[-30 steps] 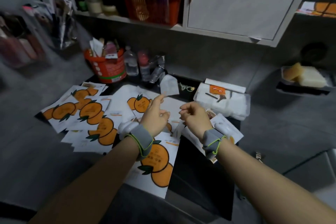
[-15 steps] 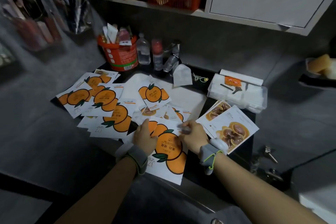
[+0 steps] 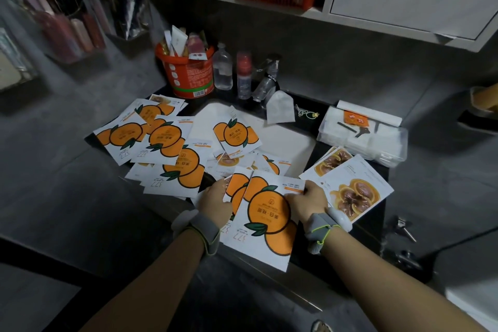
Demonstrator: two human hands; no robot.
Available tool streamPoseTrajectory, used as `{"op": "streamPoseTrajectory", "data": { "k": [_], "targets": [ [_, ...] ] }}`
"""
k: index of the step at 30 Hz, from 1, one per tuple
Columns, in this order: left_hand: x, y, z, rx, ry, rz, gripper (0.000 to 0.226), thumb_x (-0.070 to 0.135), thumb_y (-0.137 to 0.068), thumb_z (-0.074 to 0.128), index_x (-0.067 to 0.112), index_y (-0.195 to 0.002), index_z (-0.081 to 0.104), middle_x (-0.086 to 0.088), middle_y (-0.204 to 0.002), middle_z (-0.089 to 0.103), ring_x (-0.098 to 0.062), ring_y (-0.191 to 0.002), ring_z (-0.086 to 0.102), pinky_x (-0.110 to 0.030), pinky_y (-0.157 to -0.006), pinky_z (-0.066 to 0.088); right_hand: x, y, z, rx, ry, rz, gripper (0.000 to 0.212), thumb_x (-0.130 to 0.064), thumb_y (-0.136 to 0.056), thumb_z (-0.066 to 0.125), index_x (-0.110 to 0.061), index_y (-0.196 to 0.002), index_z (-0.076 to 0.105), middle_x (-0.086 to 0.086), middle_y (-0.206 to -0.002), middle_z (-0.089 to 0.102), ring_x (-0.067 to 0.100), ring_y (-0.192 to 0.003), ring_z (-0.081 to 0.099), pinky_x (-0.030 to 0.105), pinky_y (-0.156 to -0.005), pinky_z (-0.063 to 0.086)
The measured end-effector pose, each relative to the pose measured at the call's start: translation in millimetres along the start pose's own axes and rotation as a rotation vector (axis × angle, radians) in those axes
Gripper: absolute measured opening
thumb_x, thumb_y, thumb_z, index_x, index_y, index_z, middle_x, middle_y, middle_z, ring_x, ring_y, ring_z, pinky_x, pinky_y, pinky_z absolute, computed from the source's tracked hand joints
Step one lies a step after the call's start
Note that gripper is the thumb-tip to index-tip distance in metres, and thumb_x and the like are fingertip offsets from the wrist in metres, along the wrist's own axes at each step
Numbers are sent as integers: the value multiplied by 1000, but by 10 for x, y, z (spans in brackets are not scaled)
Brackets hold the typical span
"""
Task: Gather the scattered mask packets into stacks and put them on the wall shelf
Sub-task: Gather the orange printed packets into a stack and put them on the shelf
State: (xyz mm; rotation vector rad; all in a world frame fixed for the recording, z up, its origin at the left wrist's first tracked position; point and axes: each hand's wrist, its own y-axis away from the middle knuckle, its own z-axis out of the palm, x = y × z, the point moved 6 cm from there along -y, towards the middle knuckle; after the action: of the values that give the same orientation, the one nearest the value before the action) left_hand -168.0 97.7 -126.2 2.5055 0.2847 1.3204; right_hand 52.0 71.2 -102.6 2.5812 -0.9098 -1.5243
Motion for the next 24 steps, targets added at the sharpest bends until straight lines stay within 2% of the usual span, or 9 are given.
{"op": "streamPoseTrajectory", "data": {
  "k": [3, 6, 8, 10, 12, 14, 17, 20, 24],
  "targets": [
    [48, 72, 61, -54, 58, -12, 59, -11, -87, 46, 8, -142, 35, -17, -136, 50, -30, -127, 48, -29, -96, 41, 1, -37, -24, 20, 19, 1, 23, -10, -77, 66, -8, -101, 68, 16, -103, 70, 35, -97, 63, 40, -87, 51],
    [115, 134, 148, -102, 72, 9, 55, -4, -87, 54, 7, -139, 39, -16, -132, 51, -30, -122, 50, -31, -95, 42, 5, -83, 20, 2, 57, -13, 28, -12, -81, 65, -6, -108, 65, 18, -113, 67, 36, -107, 60, 40, -93, 48],
    [142, 147, 197, -128, 128, 4, 38, -4, -86, 58, 14, -120, 54, -7, -114, 59, -28, -110, 55, -26, -89, 44, 48, -106, 42, -3, 43, 6, 29, -12, -82, 63, -5, -109, 64, 18, -113, 66, 37, -107, 59, 39, -93, 49],
    [200, 180, 244, -162, 159, 21, 30, -7, -83, 60, 22, -91, 57, 2, -91, 61, -21, -90, 59, -26, -85, 49, 110, -114, 46, 22, 11, 36, 26, -11, -81, 62, -5, -106, 64, 19, -111, 67, 38, -105, 60, 40, -91, 50],
    [244, 206, 298, -199, 189, 52, 29, -6, -82, 61, 15, -102, 61, -3, -94, 65, -23, -93, 62, -38, -95, 50, 163, -119, 22, 70, -10, 67, 22, -11, -79, 61, -5, -100, 64, 19, -106, 68, 39, -99, 61, 41, -88, 52],
    [285, 246, 350, -211, 209, 70, 40, -8, -82, 59, 9, -118, 57, -5, -100, 62, -22, -98, 59, -37, -97, 48, 208, -138, -21, 89, -56, 99, 18, -11, -76, 61, -5, -93, 64, 19, -97, 69, 37, -91, 62, 42, -82, 55],
    [284, 277, 410, -209, 220, 74, 51, -12, -83, 54, 10, -129, 48, -5, -105, 56, -20, -100, 54, -31, -89, 45, 250, -177, -100, 63, -188, 124, 9, -8, -72, 60, -7, -80, 63, 19, -84, 68, 33, -76, 63, 43, -68, 57],
    [271, 313, 478, -257, 206, 75, 57, -14, -84, 50, 13, -133, 44, -6, -108, 54, -22, -96, 54, -21, -69, 44, 263, -204, -170, 23, -244, 98, 10, -4, -75, 58, -14, -76, 59, 16, -82, 65, 30, -74, 60, 44, -70, 57],
    [287, 288, 522, -243, 246, 53, 60, -15, -83, 51, 14, -134, 43, -13, -111, 59, -27, -99, 56, -25, -73, 46, 236, -193, -161, -43, -319, 53, 27, -3, -79, 61, -23, -97, 54, 13, -101, 67, 31, -92, 64, 45, -83, 56]
  ]
}}
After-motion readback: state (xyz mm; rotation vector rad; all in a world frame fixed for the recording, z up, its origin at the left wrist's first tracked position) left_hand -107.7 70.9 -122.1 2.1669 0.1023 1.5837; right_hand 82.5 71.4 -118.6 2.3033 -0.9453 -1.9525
